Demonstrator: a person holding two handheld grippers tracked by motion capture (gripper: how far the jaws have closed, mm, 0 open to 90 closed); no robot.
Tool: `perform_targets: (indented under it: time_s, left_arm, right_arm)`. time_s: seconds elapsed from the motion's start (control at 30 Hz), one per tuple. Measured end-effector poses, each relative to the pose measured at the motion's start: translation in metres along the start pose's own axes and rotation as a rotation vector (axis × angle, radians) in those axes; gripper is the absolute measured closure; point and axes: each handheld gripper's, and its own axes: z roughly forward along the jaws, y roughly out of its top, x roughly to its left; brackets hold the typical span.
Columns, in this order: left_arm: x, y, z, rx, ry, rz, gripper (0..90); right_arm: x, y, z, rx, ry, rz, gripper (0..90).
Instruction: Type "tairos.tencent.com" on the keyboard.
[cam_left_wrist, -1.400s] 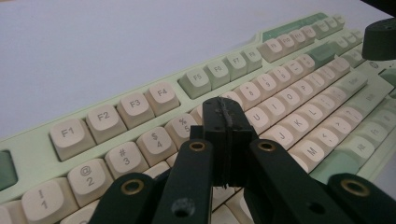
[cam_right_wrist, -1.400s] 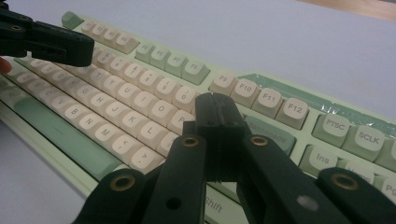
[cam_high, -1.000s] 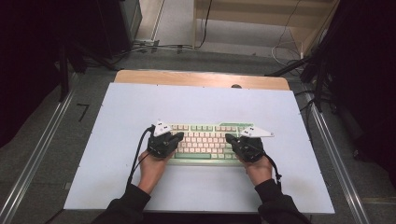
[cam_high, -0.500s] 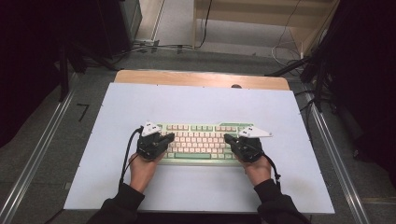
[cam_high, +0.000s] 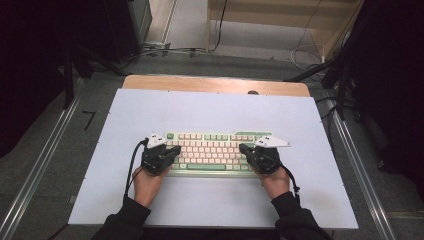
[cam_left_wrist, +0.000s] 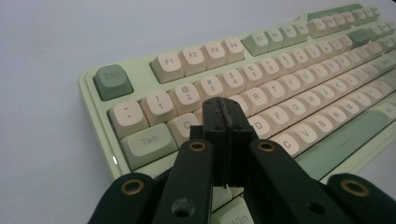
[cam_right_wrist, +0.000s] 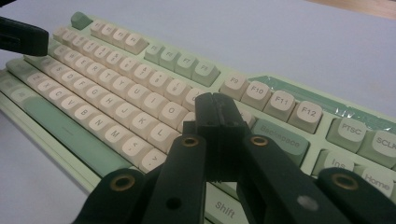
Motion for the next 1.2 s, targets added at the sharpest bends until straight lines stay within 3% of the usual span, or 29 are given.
perform_targets:
  time_s: [0.43,0.63,0.73,0.93,1.2]
  left_arm:
    - [0.0,-0.003,0.002,0.017,0.011,0.008,90.0]
    - [-0.002,-0.005,0.006,0.049,0.021,0.032,90.0]
    - [-0.002,-0.005,0.005,0.04,0.019,0.027,90.0]
    - [-0.003,0.002,-0.005,-0.037,0.01,0.007,90.0]
    - [0.001,0.004,-0.005,-0.063,-0.004,-0.022,90.0]
  right_arm:
    - [0.0,0.0,-0.001,-0.003,-0.001,0.005,87.9]
    - [0.0,0.0,-0.001,0.0,0.001,0.003,87.9]
    - [0.0,0.0,-0.001,0.001,0.001,0.004,87.9]
    - [0.001,0.0,0.0,0.002,0.005,0.001,87.9]
    - [0.008,0.003,0.008,0.009,0.017,-0.013,87.9]
